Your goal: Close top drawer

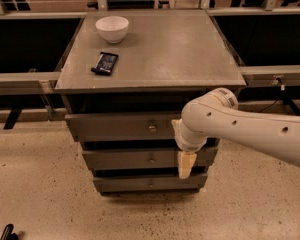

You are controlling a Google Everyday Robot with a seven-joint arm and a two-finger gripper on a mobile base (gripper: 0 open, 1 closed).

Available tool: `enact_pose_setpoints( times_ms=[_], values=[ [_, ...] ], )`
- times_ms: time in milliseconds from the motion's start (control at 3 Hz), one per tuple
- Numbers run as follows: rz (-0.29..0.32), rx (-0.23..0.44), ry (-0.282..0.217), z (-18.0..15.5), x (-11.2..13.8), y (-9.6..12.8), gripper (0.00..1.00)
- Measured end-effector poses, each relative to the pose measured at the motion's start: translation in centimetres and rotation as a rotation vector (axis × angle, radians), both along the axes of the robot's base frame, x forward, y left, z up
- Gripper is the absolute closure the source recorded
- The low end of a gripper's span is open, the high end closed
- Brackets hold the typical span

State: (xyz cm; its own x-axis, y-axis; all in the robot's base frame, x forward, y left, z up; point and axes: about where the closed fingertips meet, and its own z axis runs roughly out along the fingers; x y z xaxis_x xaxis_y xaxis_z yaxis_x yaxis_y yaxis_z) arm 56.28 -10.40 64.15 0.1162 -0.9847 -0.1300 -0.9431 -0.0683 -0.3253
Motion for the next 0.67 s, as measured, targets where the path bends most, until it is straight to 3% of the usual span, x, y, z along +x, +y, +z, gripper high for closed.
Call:
enact_pose_setpoints(
  times_ms=[333,667],
  values=[
    [0.045,0.001,-0.005,0.52,-0.37,0.33,0.18],
    [0.079,0.043,0.007,0.56,0.15,0.33,0.42]
  ],
)
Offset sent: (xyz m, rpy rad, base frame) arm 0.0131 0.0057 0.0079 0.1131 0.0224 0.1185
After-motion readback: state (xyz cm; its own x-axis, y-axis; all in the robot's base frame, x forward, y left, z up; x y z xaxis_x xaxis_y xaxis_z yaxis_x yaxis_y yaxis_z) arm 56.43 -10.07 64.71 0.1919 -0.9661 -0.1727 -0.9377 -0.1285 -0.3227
